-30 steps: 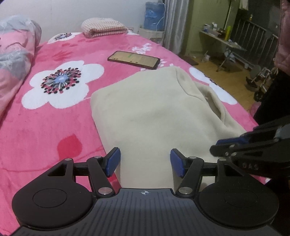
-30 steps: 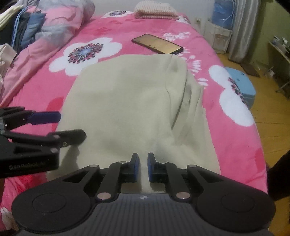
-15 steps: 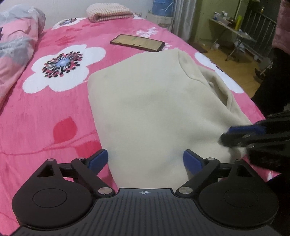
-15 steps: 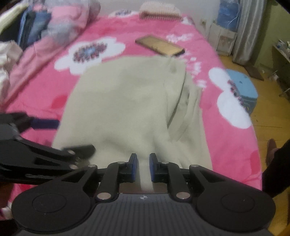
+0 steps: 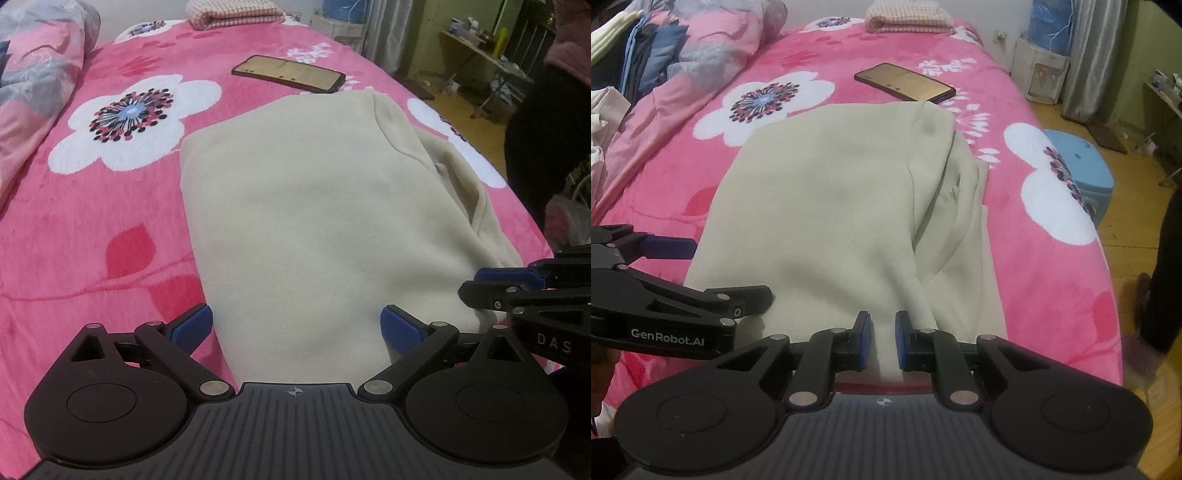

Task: Fold clothes
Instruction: 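Close the left gripper on the hoodie end while the right gripper holds it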

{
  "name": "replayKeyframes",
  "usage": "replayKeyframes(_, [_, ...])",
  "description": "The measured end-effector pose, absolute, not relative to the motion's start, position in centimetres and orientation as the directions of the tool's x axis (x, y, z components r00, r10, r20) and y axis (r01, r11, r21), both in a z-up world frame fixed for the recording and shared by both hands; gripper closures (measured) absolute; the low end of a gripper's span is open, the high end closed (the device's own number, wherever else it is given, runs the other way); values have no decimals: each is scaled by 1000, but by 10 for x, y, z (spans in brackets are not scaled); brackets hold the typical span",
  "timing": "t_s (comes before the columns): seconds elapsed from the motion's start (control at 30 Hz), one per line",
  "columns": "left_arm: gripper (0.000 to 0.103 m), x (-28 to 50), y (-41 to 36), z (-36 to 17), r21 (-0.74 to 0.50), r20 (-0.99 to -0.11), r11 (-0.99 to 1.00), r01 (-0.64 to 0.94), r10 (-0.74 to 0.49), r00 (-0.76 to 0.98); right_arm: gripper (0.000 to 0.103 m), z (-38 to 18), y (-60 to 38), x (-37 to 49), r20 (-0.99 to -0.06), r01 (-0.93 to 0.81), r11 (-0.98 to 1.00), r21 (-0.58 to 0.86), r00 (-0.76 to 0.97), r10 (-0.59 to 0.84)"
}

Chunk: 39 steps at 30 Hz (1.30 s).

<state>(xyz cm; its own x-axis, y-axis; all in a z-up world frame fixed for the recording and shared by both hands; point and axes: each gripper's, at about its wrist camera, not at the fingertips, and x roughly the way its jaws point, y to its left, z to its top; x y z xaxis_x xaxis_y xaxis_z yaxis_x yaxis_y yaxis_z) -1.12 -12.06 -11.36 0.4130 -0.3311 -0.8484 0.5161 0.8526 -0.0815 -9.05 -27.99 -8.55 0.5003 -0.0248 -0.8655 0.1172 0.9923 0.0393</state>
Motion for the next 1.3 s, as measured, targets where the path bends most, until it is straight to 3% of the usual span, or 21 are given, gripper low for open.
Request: replayKeyframes(1.3, [2, -11, -123, -112, -73, -856, 863, 500, -311, 413, 88, -85, -280, -92, -864, 116, 992, 42, 503, -23])
